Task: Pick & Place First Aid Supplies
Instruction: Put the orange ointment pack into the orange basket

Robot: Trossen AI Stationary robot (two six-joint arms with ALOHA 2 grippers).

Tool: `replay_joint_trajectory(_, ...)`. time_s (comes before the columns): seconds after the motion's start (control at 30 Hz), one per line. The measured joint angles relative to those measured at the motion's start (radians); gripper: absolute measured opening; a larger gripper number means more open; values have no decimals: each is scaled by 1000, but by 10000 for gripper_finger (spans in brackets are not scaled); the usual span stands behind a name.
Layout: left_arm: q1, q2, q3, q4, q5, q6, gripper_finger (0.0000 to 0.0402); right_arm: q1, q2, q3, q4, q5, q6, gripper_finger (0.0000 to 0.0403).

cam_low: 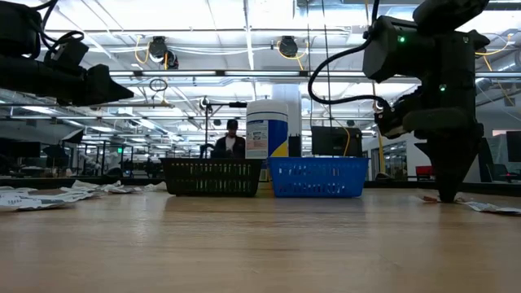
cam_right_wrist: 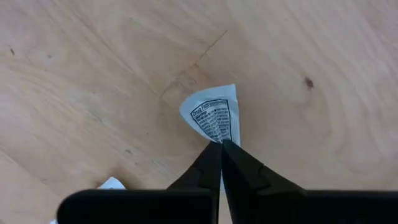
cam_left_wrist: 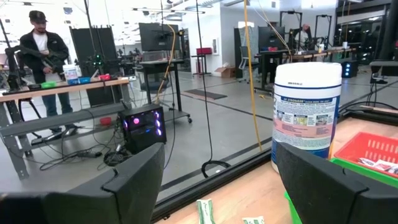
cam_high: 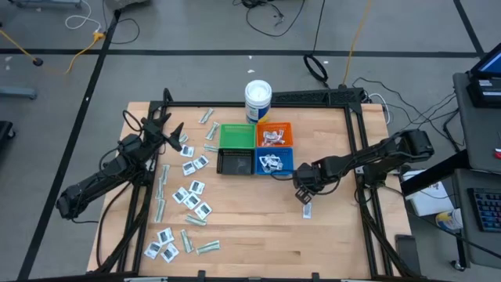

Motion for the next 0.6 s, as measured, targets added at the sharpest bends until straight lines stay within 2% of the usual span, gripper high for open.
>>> replay_joint_trajectory(0.1,0,0,0,0,0,0,308,0,-19,26,-74,-9,-12,2)
replay_joint_trajectory(0.37,0,0,0,0,0,0,308,-5,-55,132,-323,-21,-170,1)
replay_joint_trajectory(0.6,0,0,0,0,0,0,308,-70,-55,266,-526,-19,-293,1)
